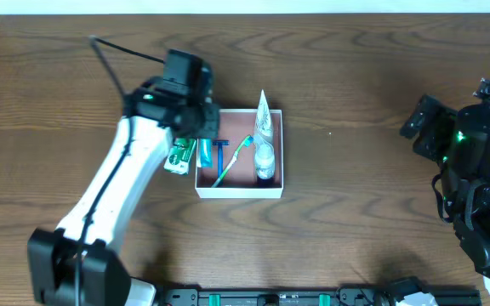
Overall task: Pack container
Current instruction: 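Lower the toothpaste tube into the box and open the left gripper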
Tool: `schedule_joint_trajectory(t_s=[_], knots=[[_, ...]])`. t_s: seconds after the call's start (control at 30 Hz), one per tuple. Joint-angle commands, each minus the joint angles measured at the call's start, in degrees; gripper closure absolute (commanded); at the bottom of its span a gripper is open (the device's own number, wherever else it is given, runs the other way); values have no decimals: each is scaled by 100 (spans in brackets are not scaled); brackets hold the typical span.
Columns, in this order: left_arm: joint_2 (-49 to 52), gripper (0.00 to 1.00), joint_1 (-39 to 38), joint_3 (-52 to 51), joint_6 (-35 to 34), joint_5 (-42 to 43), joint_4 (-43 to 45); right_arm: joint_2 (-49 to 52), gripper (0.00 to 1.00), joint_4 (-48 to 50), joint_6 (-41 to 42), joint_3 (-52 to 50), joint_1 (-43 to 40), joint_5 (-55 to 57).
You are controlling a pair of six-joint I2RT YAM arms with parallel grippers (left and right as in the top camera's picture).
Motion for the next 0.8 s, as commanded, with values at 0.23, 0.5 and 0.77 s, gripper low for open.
schedule_joint_trajectory(t_s=[0.23,0.5,0.77], knots=[[1143,94,-393,-87,-533,-452,232,9,1,-9,22,33,-70,76],[1733,94,-446,-90,-769,-503,262,9,1,-7,22,33,-70,76],[1412,88,-446,-66,-769,-496,321,9,1,-7,22,33,-70,76]])
